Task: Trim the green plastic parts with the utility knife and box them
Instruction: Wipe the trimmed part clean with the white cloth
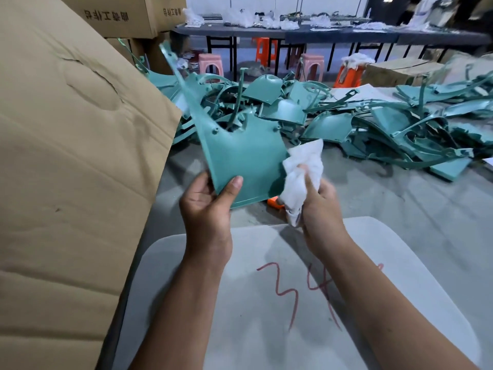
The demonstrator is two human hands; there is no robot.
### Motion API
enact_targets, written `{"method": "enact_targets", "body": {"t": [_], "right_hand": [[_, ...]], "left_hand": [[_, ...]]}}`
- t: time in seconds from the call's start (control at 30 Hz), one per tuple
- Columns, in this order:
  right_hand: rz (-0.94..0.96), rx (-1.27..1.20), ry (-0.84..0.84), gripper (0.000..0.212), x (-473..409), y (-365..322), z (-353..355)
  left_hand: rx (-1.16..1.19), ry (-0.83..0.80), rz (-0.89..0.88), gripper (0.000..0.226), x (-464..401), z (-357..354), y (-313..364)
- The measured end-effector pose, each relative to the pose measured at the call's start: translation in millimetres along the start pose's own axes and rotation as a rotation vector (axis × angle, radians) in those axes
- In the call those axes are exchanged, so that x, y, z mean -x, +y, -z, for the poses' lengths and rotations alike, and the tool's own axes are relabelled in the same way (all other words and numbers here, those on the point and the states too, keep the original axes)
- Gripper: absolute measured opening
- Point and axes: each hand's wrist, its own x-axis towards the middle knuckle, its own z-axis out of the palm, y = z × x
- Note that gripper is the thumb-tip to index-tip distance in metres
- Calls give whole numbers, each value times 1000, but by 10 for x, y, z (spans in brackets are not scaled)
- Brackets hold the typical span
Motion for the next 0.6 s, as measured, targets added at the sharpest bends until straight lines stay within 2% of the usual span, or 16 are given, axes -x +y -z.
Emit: {"method": "enact_targets", "body": {"t": [0.07, 0.17, 0.2, 0.27, 0.3, 0.37, 0.43, 0.53, 0.6], "right_hand": [[-4, -17, -18, 35, 5, 31, 8], [-60, -123, 67, 41, 25, 65, -17], [-39, -92, 50, 39, 51, 72, -36], [63, -4, -26, 26, 135, 94, -85], [116, 1, -71, 19, 183, 107, -110], [120, -103, -104, 6, 269, 113, -156], [107, -124, -30, 9, 281, 108, -157], [134, -11, 119, 8, 214, 94, -96], [148, 46, 181, 15, 178, 121, -76]], "left_hand": [[95, 29, 46, 37, -14, -4, -3], [212, -17, 59, 37, -2, -47, -26], [217, -24, 66, 36, 11, -69, -41], [113, -18, 77, 36, 43, -102, -97], [-20, -24, 67, 35, 55, -104, -130], [-276, -89, 42, 31, 67, -94, -185], [-325, -136, 19, 31, 71, -75, -198], [-282, -48, -55, 40, 58, -65, -174], [-225, 7, -125, 39, 47, -63, -156]]}}
